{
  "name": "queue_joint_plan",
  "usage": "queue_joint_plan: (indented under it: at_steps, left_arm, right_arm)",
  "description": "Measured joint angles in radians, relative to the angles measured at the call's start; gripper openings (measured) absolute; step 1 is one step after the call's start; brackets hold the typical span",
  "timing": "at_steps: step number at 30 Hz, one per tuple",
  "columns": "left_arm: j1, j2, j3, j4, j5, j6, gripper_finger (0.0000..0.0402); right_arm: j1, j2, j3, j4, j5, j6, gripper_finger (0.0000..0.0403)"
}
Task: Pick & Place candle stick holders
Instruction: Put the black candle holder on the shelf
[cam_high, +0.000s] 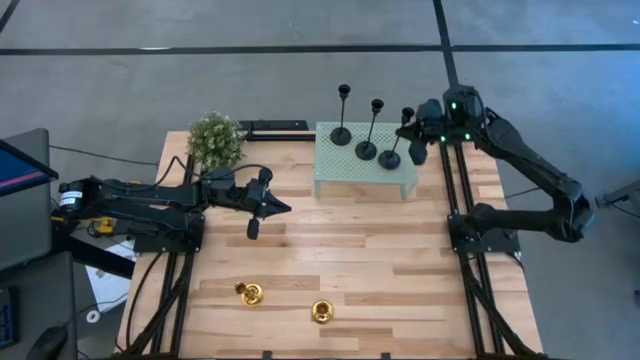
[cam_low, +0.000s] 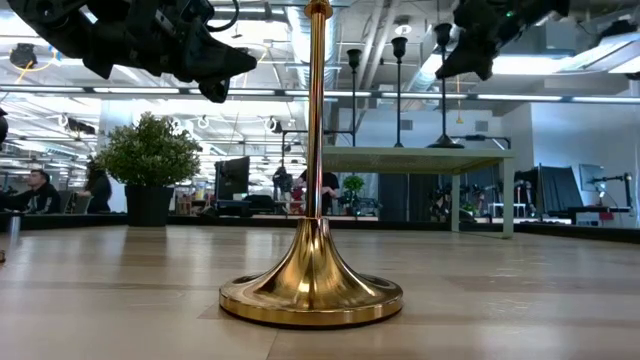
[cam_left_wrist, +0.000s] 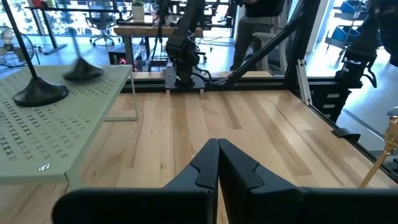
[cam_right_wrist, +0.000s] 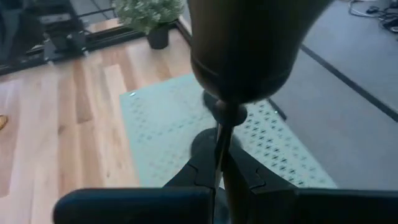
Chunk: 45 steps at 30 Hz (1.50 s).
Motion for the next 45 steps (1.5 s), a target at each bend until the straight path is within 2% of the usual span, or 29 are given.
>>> queue_joint_plan:
  at_steps: [8,16,22,28,45]
  left_arm:
    - [0.0,0.0,0.0,-0.001,0.0,0.0,0.0008]
    - [0.0,0.0,0.0,-0.007,0.0,0.001,0.0008]
    - [0.0,0.0,0.0,-0.008,0.0,0.001,0.0008]
    - [0.0,0.0,0.0,-0.008,0.0,0.006,0.0008]
    - [0.0,0.0,0.0,-0.008,0.0,0.008,0.0008]
  right_arm:
    - [-0.06,0.163,0.194,-0.074,-0.001,-0.051,0.0]
    - [-0.122,0.287,0.248,-0.084,0.003,-0.067,0.0]
    - [-0.167,0.296,0.248,-0.026,0.002,-0.07,0.0]
    - [-0.205,0.294,0.248,-0.017,-0.065,-0.071,0.0]
    - [-0.22,0.294,0.185,0.05,-0.126,-0.077,0.0]
